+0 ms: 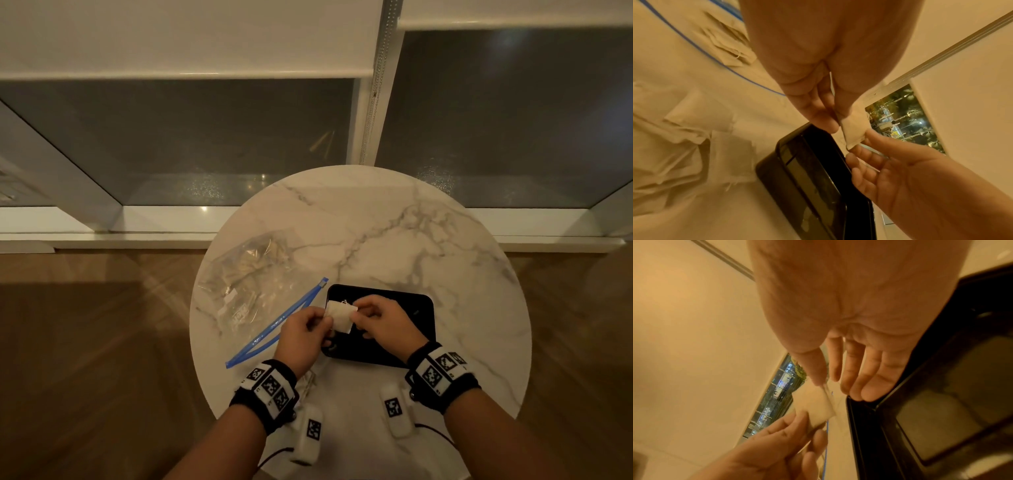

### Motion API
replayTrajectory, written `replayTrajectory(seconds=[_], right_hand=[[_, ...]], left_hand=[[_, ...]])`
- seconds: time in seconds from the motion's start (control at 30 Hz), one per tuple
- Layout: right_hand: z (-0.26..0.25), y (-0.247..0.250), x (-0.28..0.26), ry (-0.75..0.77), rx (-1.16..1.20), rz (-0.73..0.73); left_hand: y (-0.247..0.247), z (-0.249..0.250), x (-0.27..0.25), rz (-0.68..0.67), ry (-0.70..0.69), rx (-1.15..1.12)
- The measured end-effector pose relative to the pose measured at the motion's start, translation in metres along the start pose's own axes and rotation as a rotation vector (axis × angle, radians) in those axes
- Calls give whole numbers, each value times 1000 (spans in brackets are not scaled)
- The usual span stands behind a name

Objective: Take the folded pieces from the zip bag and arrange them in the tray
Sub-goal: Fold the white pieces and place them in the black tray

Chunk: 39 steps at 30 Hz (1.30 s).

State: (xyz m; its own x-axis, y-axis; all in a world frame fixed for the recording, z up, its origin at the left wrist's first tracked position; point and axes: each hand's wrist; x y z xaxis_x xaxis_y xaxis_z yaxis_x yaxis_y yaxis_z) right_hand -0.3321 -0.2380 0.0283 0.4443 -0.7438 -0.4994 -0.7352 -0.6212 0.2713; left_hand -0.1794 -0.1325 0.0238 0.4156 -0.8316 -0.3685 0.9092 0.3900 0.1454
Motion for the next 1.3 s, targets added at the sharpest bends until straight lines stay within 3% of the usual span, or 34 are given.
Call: replayTrajectory(seconds=[0.27, 0.43, 0.6, 0.87, 1.3], right_hand=[[18, -14, 22, -65, 45, -22], [29, -18, 42, -85, -79, 24], [36, -24, 67, -179, -183, 117], [43, -31, 81, -303, -118, 241], [50, -36, 87, -359, 6, 321]], left_hand=[[-16, -20, 17, 127, 106, 38], [-19, -16, 24, 231, 76, 338], [-17, -21, 29, 139, 156, 580], [-20, -24, 29, 97, 186, 573], [-20, -23, 26, 97, 189, 520]])
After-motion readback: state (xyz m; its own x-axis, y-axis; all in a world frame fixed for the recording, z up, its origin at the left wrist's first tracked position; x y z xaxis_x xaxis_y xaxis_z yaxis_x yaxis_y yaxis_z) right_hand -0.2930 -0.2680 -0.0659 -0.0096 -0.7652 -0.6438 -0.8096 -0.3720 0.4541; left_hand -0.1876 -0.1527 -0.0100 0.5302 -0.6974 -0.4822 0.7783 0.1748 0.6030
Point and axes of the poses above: each hand's wrist, its own x-axis towards the middle knuckle, its own y-axis out of the back of the hand, z = x × y, and after that the axes turned 3 degrees about -y, right-handed
